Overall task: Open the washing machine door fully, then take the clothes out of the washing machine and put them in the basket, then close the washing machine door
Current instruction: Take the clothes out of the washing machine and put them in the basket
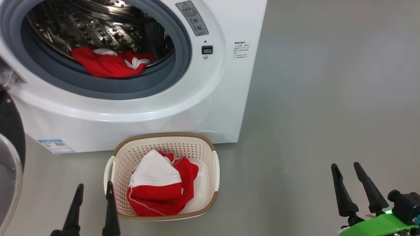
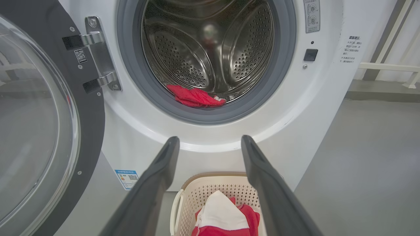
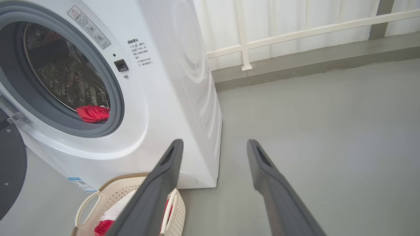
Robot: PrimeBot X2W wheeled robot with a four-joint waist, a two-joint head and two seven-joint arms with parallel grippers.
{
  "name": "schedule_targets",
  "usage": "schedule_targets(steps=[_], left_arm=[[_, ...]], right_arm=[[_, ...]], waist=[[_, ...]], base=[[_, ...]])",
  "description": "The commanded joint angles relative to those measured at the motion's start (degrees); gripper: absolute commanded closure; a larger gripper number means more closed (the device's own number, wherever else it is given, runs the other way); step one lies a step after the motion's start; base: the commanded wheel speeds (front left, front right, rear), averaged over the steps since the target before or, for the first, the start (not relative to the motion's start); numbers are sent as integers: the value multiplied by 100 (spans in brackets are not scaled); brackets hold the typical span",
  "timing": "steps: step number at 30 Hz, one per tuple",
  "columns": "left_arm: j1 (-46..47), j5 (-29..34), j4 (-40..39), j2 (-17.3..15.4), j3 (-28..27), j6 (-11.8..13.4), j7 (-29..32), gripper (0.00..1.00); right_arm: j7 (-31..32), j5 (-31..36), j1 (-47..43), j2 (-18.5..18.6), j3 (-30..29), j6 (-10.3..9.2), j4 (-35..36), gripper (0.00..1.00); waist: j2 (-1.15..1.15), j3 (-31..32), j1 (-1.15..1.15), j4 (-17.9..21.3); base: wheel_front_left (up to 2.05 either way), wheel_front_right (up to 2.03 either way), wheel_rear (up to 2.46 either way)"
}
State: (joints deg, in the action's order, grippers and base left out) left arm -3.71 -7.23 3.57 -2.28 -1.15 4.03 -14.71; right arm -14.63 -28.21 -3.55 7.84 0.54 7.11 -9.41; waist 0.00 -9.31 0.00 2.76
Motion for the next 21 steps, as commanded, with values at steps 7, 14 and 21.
schedule_targets(steps=[7,14,21], left_arm=[[328,74,-103,-60,-65,-74,-29,0],[1301,304,414,-85,53,-243,-29,0],[2976,582,1359,-299,175,-278,-29,0]], right_arm=[[-37,41,152,35,65,37,145,0],[-37,46,383,-40,87,37,205,0],[-37,-4,770,-134,127,37,259,0]], waist=[[0,-70,0,-32],[0,-451,0,-38],[0,-1082,0,70]], base=[[0,0,0],[0,0,0],[0,0,0]])
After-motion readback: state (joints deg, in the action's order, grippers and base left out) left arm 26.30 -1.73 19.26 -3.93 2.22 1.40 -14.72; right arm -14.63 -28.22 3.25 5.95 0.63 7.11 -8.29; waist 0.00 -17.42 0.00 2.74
